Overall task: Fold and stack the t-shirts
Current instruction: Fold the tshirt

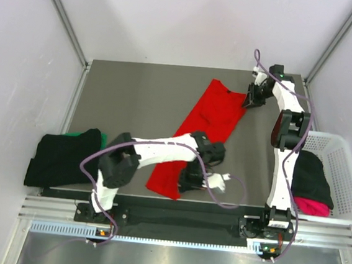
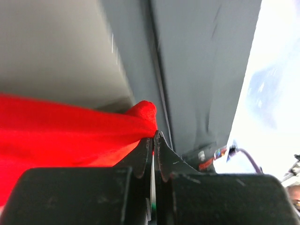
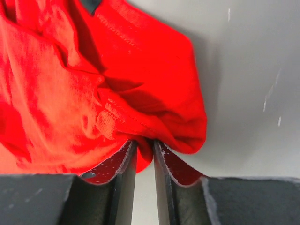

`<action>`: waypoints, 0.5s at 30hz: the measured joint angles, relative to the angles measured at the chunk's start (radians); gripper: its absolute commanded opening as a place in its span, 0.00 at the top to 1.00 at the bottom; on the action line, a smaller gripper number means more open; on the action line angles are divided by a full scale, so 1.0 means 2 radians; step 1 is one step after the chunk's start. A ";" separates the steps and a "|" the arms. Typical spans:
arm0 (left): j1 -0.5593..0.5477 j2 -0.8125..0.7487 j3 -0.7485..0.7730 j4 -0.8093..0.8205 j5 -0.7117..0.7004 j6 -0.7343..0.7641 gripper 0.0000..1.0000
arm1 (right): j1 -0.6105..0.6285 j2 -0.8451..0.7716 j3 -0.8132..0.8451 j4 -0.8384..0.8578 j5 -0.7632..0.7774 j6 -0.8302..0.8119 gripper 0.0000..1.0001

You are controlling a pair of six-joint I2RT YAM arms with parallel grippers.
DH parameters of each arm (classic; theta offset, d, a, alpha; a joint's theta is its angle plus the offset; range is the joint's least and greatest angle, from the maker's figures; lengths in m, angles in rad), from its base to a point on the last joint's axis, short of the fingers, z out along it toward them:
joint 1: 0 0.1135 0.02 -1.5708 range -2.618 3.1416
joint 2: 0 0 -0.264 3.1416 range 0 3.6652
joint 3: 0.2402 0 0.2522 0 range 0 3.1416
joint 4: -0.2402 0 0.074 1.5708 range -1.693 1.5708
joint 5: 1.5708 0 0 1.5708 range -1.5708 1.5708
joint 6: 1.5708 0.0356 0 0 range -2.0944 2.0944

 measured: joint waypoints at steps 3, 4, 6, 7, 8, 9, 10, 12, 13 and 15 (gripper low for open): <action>-0.033 0.053 0.069 0.004 0.030 0.000 1.00 | 0.007 0.014 0.024 0.018 0.004 0.010 0.70; -0.039 0.065 0.088 0.003 0.039 0.000 1.00 | 0.008 0.017 0.028 0.024 0.004 0.013 0.68; -0.052 0.096 0.136 0.001 0.058 0.000 0.91 | 0.011 0.023 0.038 0.042 0.004 0.021 0.66; -0.057 0.110 0.163 0.001 0.069 -0.001 0.88 | 0.011 0.026 0.043 0.050 0.004 0.023 0.60; -0.060 0.123 0.191 0.001 0.076 -0.003 0.83 | 0.011 0.028 0.046 0.057 0.004 0.027 0.57; -0.062 0.133 0.217 -0.002 0.082 -0.006 0.80 | 0.011 0.029 0.047 0.067 0.004 0.029 0.55; -0.064 0.144 0.248 -0.002 0.084 -0.010 0.77 | 0.012 0.029 0.047 0.074 0.005 0.031 0.53; -0.064 0.156 0.311 -0.005 0.084 -0.018 0.60 | 0.012 0.029 0.045 0.084 0.008 0.034 0.52; -0.063 0.157 0.338 -0.003 0.077 -0.023 0.51 | 0.012 0.027 0.042 0.088 0.010 0.034 0.52; -0.056 0.152 0.380 -0.002 0.062 -0.042 0.46 | 0.011 0.012 0.017 0.099 0.019 0.033 0.52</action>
